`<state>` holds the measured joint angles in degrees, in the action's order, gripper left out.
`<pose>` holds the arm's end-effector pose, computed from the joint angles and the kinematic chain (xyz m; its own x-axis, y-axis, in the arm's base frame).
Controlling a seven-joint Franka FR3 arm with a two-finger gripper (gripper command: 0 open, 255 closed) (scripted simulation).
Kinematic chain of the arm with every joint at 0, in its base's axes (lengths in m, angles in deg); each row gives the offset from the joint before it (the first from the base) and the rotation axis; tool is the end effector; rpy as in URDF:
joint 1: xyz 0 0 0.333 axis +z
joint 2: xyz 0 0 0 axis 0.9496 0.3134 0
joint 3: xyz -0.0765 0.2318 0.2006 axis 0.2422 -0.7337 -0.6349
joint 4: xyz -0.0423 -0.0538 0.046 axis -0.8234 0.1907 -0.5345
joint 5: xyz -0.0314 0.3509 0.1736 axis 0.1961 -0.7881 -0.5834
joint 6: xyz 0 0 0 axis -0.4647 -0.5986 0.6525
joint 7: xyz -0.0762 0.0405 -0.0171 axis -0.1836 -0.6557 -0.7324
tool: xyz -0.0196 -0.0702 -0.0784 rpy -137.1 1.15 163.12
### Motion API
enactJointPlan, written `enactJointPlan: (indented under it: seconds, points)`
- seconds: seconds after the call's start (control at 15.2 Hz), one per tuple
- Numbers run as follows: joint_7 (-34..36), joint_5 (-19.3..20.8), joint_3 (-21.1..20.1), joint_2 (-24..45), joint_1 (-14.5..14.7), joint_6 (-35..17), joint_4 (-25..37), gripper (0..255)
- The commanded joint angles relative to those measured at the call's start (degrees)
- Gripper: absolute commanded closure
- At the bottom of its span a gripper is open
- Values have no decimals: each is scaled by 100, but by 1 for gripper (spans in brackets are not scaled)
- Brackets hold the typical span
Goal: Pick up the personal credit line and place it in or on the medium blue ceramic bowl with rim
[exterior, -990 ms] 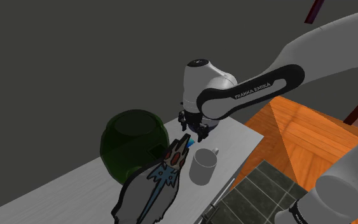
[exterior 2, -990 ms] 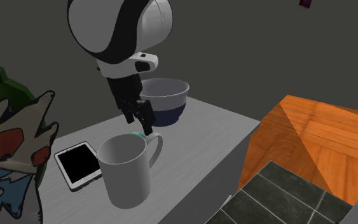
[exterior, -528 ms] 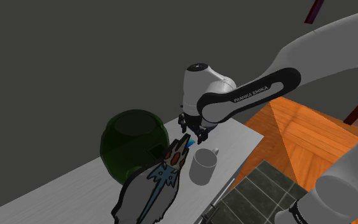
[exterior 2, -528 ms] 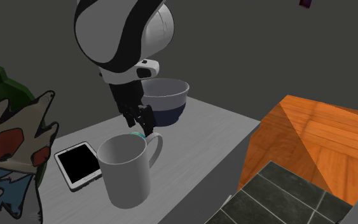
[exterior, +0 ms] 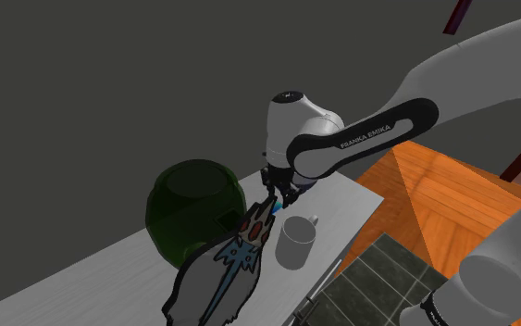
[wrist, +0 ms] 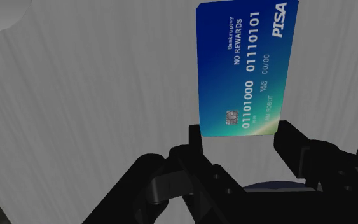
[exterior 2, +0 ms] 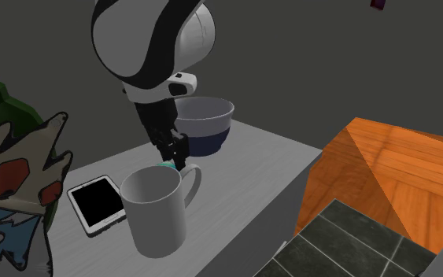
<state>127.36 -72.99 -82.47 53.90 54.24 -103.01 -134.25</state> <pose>0.4861 0.1810 0.3378 0.1180 -0.9825 0.1443 -0.9930 -0.1160 0.0226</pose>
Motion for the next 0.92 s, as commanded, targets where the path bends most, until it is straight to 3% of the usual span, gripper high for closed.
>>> enactJointPlan:
  seconds: [0.0,0.2,0.86]
  points:
    - [-4,-6,0,4,0,13,-15,255]
    - [7,6,0,18,2,11,-8,255]
    - [-416,-485,-4,-521,-25,703,314,255]
